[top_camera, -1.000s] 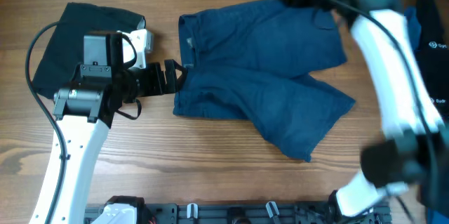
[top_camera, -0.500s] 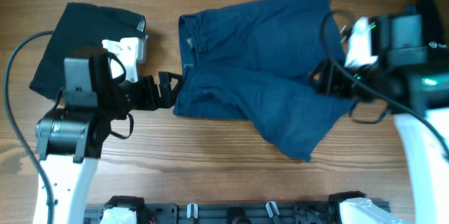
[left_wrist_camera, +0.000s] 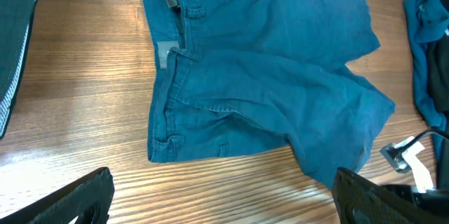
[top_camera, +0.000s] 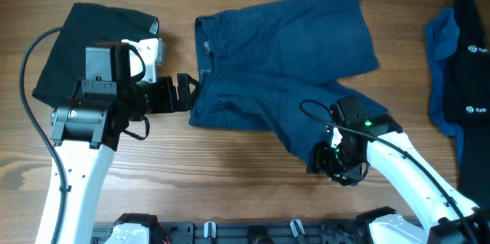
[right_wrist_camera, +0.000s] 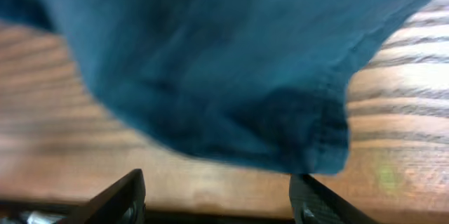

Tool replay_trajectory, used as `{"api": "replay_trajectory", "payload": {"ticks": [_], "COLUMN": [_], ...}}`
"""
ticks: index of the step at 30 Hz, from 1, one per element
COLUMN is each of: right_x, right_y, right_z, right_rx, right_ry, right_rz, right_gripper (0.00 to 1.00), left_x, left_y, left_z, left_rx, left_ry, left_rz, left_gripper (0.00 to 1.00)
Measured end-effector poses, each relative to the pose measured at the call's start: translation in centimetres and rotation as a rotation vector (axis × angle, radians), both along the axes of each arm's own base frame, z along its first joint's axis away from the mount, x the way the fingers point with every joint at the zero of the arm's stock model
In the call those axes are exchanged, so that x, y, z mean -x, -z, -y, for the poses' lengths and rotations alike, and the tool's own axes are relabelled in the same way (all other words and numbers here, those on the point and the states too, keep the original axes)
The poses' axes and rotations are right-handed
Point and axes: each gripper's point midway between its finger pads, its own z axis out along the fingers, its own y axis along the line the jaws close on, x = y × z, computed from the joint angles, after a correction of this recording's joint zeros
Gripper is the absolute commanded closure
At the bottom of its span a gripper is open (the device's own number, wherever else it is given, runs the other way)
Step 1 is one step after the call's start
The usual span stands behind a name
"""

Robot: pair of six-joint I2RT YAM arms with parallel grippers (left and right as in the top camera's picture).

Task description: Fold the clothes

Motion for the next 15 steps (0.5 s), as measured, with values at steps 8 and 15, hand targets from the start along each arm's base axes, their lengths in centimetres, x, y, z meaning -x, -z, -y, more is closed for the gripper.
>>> {"api": "replay_trajectory", "payload": {"ticks": [8,15], "right_x": [-1.2,-1.6], "right_y": [1.7,2.0], "right_z": [1.0,2.5], "right_rx": [0.078,0.173], "right_ry": [0.185,0.293], "right_rz": [0.041,0.056], "right_gripper": [0.65,0.96], "left_x": [0.0,0.0], "left_y": [0.0,0.0], "left_z": [-0.1,-0.1], "left_rx": [-0.003,-0.004], "left_ry": [-0.002,-0.003], "left_rz": [0.000,0.000], "left_gripper": [0.00,0.00]}}
